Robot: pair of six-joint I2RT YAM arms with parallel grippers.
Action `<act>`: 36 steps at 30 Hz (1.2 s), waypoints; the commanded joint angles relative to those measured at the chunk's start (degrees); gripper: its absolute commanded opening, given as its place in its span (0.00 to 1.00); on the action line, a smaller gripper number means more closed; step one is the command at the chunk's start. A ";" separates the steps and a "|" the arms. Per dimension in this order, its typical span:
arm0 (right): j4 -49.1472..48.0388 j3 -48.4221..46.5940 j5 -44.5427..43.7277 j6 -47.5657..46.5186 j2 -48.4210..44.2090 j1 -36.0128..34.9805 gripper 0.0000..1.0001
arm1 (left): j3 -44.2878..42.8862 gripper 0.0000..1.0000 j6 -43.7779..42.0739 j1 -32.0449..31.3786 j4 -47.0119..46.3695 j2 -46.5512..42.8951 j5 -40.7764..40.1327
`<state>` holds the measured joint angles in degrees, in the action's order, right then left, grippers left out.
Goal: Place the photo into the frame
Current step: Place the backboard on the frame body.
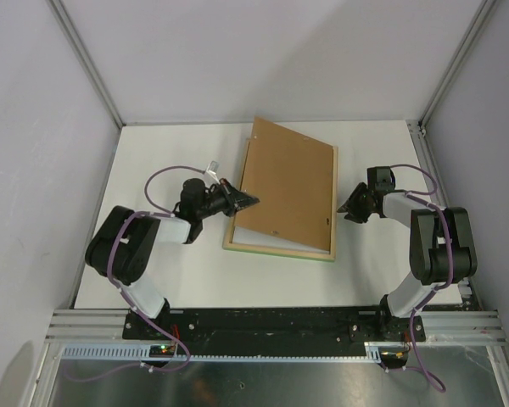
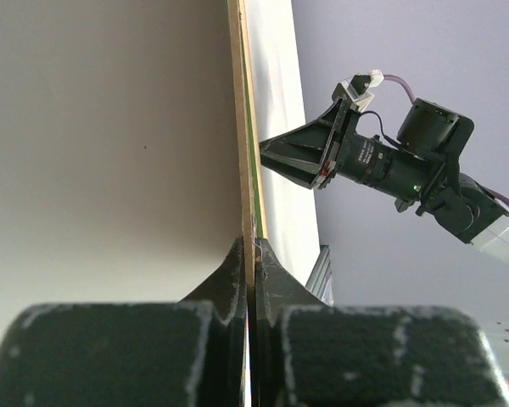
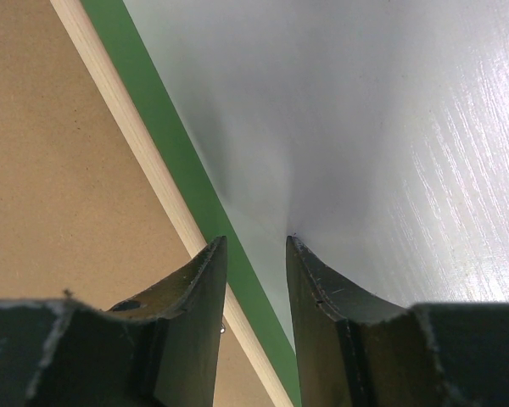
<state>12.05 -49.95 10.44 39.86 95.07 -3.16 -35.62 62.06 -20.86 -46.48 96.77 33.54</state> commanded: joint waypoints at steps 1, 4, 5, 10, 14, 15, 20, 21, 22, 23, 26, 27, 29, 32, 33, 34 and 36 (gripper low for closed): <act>-0.23 -1.58 0.72 -0.77 0.49 -0.38 0.39 | 0.26 0.00 -0.84 0.61 -6.24 -0.41 2.79; -0.28 -1.55 0.72 -0.71 0.54 -0.49 0.39 | 0.96 0.00 -0.92 0.68 -6.10 -0.38 3.42; -0.28 -1.55 0.68 -0.69 0.55 -0.51 0.39 | 1.19 0.00 -0.95 0.66 -6.09 -0.37 3.57; -0.05 -1.64 0.50 -0.75 0.52 -0.68 0.39 | 2.73 0.00 -1.13 0.73 -6.08 -1.10 3.88; -0.08 -1.62 0.42 -0.72 0.49 -1.00 0.39 | 3.18 0.00 -0.89 0.80 -6.01 -1.35 4.57; -0.05 -1.63 0.40 -0.64 0.44 -1.08 0.39 | 3.23 0.00 -0.80 0.81 -5.92 -1.38 4.72; 0.19 -1.63 0.29 -0.66 0.38 -1.25 0.39 | 3.57 0.00 -0.73 0.94 -5.02 -1.54 5.22; 0.22 -1.63 0.29 -0.66 0.34 -1.29 0.39 | 3.68 0.00 -0.81 0.97 -4.89 -1.60 5.13; 0.24 -1.63 0.24 -0.66 0.27 -1.26 0.39 | 3.83 0.00 -0.85 0.98 -4.83 -1.60 5.09; 0.24 -1.64 0.22 -0.66 0.24 -1.29 0.39 | 3.95 0.00 -0.92 0.95 -4.79 -1.63 5.15; 0.26 -1.59 0.20 -0.66 0.27 -1.39 0.39 | 4.25 0.00 -0.95 0.97 -4.70 -1.57 4.99; 0.30 -1.57 0.20 -0.70 0.28 -1.36 0.39 | 4.37 0.00 -0.88 0.98 -4.69 -1.62 4.93; 0.39 -1.62 0.20 -0.78 0.27 -1.40 0.39 | 4.58 0.00 -0.84 1.00 -4.68 -1.86 4.82; 0.40 -1.62 0.12 -0.83 0.31 -1.43 0.39 | 4.62 0.00 -0.74 1.00 -4.32 -2.24 4.92; 0.37 -1.63 0.12 -0.83 0.35 -1.47 0.39 | 4.56 0.00 -0.77 1.00 -4.15 -2.26 5.02; 0.35 -1.63 0.16 -0.83 0.37 -1.44 0.39 | 4.49 0.00 -0.83 0.96 -3.88 -2.23 5.17; 0.28 -1.64 0.19 -0.79 0.33 -1.48 0.39 | 4.26 0.00 -1.07 0.94 -3.47 -1.95 5.32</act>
<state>12.12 -49.95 10.48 39.79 95.09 -3.81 -31.48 63.42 -19.64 -48.71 96.64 35.20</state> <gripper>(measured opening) 0.388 0.017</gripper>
